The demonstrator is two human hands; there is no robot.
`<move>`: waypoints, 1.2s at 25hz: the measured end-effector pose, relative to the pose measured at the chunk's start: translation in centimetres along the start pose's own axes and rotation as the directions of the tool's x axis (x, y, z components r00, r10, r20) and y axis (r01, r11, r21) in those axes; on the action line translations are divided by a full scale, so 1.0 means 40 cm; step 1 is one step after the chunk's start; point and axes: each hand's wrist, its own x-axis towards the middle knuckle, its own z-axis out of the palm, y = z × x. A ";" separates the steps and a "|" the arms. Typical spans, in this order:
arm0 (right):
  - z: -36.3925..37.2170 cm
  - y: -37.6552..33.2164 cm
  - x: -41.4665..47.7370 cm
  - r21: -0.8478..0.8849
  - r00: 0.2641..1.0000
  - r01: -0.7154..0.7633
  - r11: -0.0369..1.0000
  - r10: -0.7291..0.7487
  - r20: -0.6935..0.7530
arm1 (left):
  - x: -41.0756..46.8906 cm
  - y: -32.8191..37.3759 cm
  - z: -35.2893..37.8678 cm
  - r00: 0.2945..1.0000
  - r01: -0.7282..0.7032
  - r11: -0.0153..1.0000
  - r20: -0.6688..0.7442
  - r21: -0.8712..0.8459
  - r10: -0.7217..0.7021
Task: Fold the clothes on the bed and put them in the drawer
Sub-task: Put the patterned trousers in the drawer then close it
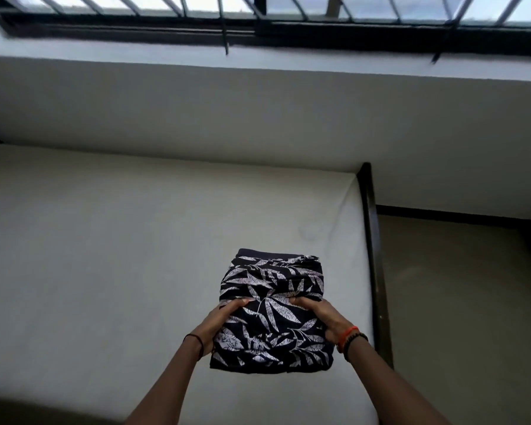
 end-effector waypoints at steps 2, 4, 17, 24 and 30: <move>-0.076 -0.012 -0.050 0.000 1.000 0.024 1.000 -0.024 -0.020 | -0.003 0.018 0.082 0.999 -0.025 0.998 0.023 0.049 0.023; -0.163 -0.022 -0.112 -0.002 0.997 0.049 0.999 -0.049 -0.054 | -0.005 0.036 0.179 0.998 -0.047 0.995 0.055 0.082 0.043; -0.675 0.037 -0.407 0.160 0.973 0.137 0.978 -0.103 -0.204 | -0.019 0.045 0.763 0.974 -0.057 0.982 0.228 0.182 0.015; -0.855 0.113 -0.520 0.212 0.936 0.218 0.953 -0.143 -0.322 | 0.000 0.035 0.974 0.949 -0.053 0.952 0.312 0.300 -0.046; -0.965 0.201 -0.612 0.298 0.902 0.284 0.911 -0.149 -0.406 | 0.011 0.025 1.136 0.899 -0.064 0.915 0.421 0.397 -0.119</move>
